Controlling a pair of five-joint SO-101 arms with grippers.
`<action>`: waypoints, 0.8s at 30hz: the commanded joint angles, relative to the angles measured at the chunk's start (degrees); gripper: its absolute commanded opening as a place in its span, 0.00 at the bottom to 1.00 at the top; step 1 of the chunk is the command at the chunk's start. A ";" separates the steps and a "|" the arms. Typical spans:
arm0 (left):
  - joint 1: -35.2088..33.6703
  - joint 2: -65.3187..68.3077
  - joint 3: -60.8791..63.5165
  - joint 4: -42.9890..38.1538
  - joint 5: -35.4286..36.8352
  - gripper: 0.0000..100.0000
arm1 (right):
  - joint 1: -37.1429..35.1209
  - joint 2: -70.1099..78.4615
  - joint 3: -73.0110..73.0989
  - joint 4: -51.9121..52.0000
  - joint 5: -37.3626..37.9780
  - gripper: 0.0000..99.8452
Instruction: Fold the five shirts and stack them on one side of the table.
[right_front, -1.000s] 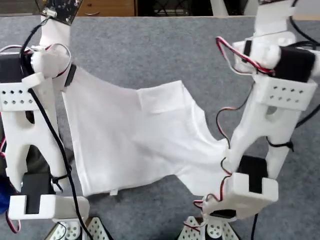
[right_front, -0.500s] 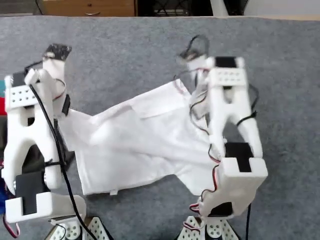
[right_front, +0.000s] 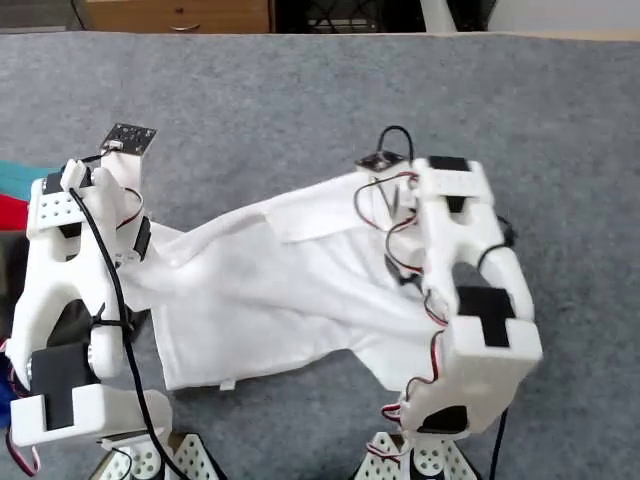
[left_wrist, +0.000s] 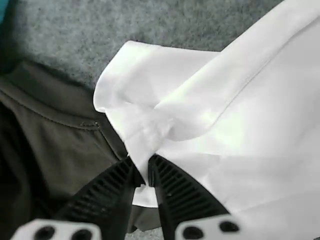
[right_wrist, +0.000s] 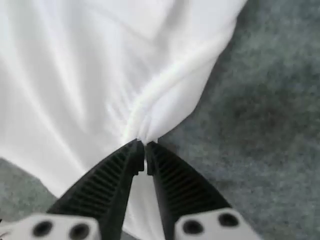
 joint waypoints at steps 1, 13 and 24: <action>-0.48 -2.64 -0.75 -0.09 0.62 0.03 | 5.71 -10.33 -0.57 5.80 4.04 0.01; 0.13 -2.64 -28.00 21.10 4.04 0.03 | 9.32 -53.49 -10.95 14.33 2.90 0.01; 0.04 -2.20 -22.55 20.13 6.95 0.03 | -9.85 -38.64 23.25 -5.54 -2.81 0.21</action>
